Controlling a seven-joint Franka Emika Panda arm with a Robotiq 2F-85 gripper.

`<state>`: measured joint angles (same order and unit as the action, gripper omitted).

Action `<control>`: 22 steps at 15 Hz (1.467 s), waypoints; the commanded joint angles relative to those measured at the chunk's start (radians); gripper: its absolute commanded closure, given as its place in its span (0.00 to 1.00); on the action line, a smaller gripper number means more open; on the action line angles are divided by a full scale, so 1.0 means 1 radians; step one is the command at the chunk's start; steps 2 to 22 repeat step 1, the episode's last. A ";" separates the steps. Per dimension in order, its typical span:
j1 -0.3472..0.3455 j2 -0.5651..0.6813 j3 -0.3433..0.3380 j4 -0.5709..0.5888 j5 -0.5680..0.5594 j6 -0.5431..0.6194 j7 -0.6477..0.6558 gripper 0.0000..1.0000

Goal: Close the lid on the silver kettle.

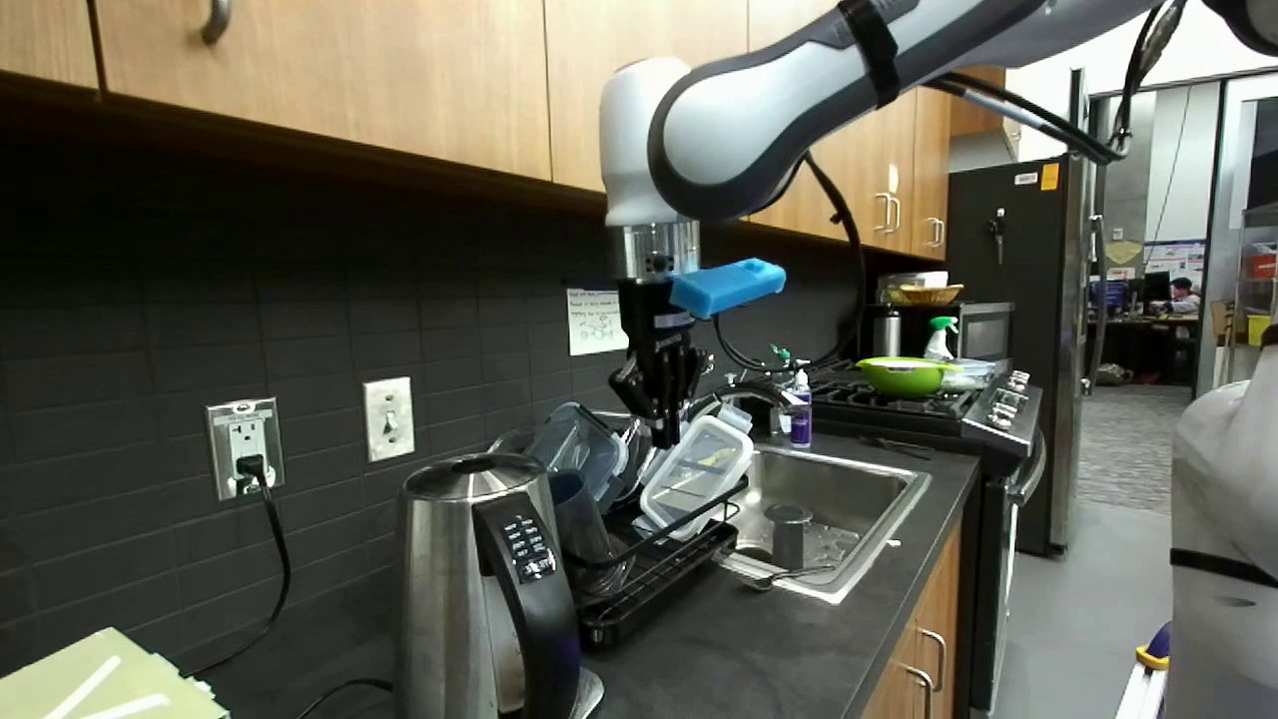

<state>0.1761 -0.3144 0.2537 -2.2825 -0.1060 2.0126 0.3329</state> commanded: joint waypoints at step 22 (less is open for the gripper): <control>-0.005 -0.003 0.002 -0.001 0.002 -0.003 0.001 0.74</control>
